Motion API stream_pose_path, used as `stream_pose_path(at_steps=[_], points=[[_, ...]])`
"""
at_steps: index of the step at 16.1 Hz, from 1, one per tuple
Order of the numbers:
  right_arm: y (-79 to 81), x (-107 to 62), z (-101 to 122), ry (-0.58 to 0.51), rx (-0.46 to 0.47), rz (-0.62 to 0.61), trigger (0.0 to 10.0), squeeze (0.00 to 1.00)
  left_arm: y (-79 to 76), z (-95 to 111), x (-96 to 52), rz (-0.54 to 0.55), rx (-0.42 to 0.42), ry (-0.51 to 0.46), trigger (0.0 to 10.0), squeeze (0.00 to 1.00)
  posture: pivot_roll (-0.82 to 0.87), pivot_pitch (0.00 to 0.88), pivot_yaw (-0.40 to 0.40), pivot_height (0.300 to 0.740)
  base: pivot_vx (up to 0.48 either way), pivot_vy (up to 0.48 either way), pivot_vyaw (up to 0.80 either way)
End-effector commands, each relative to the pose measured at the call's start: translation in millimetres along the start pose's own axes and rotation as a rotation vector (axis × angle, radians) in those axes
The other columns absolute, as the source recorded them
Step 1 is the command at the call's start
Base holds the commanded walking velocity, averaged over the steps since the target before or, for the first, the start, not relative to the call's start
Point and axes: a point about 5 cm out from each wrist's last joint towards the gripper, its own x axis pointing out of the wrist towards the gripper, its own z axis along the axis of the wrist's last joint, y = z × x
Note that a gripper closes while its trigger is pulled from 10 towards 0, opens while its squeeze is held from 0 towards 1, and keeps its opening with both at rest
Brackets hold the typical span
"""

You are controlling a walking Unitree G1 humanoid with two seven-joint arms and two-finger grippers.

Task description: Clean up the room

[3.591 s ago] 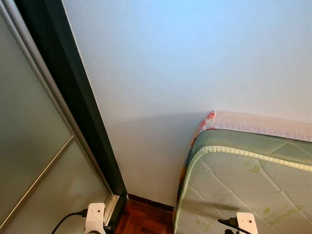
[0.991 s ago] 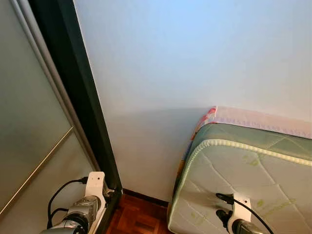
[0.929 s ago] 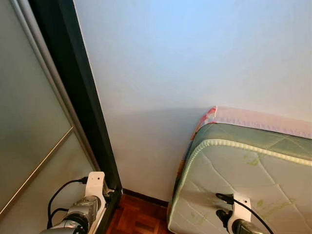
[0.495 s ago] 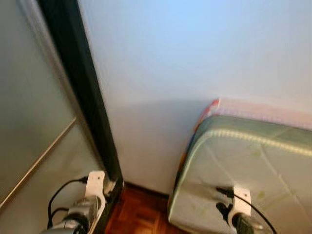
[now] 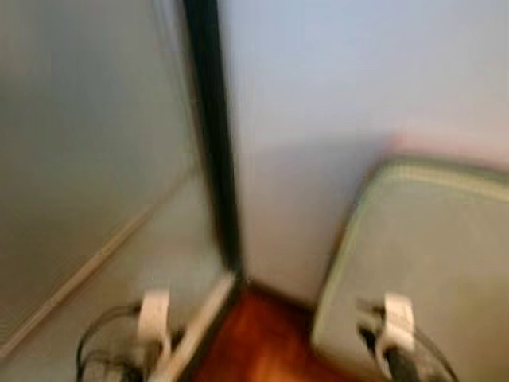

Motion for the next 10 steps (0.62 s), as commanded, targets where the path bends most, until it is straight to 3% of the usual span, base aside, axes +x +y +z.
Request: stream_pose_path(at_steps=[1, 6, 10], points=[[-0.9, -0.4, -3.9, 0.016, 0.010, -0.002, 10.0, 0.00, -1.6, 15.1, 0.1, -0.003, 0.000, -0.047, 10.0, 0.00, -0.08, 0.000, -0.040, 0.740, 0.000, 0.000, 0.00], [-1.4, -0.4, -3.7, 0.016, 0.016, -0.010, 10.0, 0.00, -2.0, 15.3, 0.1, -0.001, -0.022, -0.053, 10.0, 0.00, -0.08, 0.000, -0.041, 0.740, 0.000, 0.000, 0.00], [-2.2, -0.5, -4.7, 0.031, 0.000, -0.014, 10.0, 0.00, -2.5, 15.6, 0.2, -0.007, -0.013, -0.055, 10.0, 0.00, -0.08, 0.000, -0.043, 0.740, 0.000, 0.000, -0.78]])
